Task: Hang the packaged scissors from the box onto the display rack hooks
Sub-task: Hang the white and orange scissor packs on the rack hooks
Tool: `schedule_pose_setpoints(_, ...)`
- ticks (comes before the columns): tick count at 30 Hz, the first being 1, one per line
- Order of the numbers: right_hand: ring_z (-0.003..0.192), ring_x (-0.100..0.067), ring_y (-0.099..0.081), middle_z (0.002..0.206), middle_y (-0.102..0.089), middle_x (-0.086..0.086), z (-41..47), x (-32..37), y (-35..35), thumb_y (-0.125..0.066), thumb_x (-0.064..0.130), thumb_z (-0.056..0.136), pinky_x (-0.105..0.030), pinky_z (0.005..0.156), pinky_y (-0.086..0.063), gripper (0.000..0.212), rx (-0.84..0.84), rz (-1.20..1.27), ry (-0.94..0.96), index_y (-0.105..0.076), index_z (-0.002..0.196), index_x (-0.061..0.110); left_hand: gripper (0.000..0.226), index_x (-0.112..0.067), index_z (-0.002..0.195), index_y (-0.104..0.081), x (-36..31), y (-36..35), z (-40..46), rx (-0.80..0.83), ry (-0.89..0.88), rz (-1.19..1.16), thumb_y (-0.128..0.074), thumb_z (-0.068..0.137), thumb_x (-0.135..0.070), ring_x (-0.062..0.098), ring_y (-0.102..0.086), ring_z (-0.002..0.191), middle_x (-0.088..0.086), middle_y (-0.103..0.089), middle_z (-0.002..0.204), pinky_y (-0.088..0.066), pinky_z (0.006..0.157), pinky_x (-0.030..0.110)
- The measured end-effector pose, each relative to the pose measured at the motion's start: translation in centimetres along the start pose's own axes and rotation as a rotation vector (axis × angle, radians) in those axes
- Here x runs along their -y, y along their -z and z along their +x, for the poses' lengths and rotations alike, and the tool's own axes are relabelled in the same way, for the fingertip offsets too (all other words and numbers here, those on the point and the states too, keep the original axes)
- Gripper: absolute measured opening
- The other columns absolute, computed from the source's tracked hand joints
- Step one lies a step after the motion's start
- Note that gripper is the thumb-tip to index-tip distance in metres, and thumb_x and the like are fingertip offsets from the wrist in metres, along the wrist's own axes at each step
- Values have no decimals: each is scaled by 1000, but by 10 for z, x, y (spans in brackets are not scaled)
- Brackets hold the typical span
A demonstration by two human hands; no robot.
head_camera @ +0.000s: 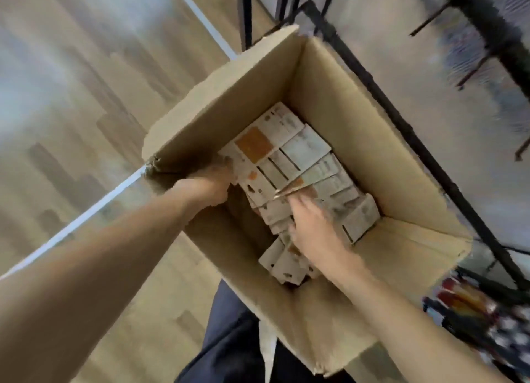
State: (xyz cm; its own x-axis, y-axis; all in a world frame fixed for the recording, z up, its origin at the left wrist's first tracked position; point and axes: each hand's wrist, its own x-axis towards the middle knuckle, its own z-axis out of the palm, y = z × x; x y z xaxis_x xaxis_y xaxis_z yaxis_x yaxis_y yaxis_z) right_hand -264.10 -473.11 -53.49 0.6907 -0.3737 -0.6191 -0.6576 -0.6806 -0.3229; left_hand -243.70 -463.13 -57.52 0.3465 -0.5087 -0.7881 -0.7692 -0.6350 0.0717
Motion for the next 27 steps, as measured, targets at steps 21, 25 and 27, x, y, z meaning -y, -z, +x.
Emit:
schedule_pose_setpoints(21, 99, -35, -65, 107, -68, -13, 96, -34, 18, -50, 2, 90, -46, 95, -51, 28, -382, -147, 268, -66, 112, 7, 38, -36, 140, -44, 5, 28, -7, -80, -171, -64, -36, 105, -24, 23, -61, 97, 4, -57, 129, -53, 75, 32)
schedule_pose_setpoints(25, 97, -24, -63, 107, -68, -4, 75, -32, 33, -53, 13, 96, -37, 85, -52, 20, -410, 53, 169, -65, 111, 15, 6, -25, 108, -47, -2, 42, -46, -455, -212, -266, -42, 104, -26, 10, -56, 64, -8, -54, 83, -37, 47, 19)
schedule_pose_setpoints(27, 90, -19, -61, 100, -65, 1, 60, -32, 43, -50, 18, 98, -34, 76, -49, 14, -391, 85, 152, -63, 104, 18, 17, -18, 95, -45, 0, 45, -59, -614, -176, -388, -37, 105, -30, 13, -55, 56, -6, -54, 69, -39, 44, 25)
